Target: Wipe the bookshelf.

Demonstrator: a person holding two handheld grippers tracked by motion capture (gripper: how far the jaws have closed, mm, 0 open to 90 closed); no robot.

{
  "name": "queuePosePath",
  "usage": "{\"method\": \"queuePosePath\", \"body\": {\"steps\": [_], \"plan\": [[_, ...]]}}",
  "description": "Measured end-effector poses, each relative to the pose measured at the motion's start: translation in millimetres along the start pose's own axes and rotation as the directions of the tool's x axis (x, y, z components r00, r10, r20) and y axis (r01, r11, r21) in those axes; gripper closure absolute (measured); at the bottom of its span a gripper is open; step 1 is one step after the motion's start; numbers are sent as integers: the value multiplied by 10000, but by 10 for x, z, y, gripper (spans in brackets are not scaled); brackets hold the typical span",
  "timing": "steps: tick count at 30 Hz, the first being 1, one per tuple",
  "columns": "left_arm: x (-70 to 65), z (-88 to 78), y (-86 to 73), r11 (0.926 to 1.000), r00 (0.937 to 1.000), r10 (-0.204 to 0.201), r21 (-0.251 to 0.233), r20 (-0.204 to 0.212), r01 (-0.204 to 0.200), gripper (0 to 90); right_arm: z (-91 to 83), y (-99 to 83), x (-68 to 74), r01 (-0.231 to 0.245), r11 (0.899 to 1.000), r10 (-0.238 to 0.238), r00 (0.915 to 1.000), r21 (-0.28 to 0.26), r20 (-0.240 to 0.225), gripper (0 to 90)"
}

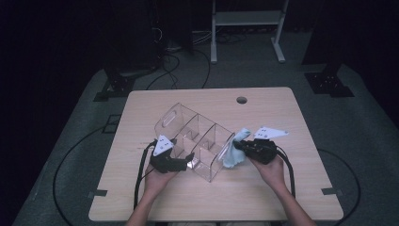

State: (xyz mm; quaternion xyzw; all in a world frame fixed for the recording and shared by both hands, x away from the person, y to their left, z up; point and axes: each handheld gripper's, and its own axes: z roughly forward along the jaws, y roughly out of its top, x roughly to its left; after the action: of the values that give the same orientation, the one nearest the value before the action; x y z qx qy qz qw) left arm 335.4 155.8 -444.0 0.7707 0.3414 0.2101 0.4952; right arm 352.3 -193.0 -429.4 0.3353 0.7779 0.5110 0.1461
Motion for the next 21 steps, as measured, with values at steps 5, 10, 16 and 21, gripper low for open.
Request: {"method": "queuePosePath", "body": {"steps": [5,10,16,21], "plan": [[-10,7,4,10000,10000,-3,-43,-33,2,84,34,-7,-42,-24,9997,23,10000,250,57,827],[-10,5,0,10000,10000,-49,-11,-37,49,84,-46,129,33,406,9992,-406,9991,-19,99,827],[-8,8,-3,10000,10000,-68,-49,-46,68,82,-86,178,238,413,9990,-423,9970,-158,-643,826],[-16,13,4,10000,10000,-23,-29,-51,23,84,-114,167,318,687,9975,-698,9921,-142,-1047,827]]}}
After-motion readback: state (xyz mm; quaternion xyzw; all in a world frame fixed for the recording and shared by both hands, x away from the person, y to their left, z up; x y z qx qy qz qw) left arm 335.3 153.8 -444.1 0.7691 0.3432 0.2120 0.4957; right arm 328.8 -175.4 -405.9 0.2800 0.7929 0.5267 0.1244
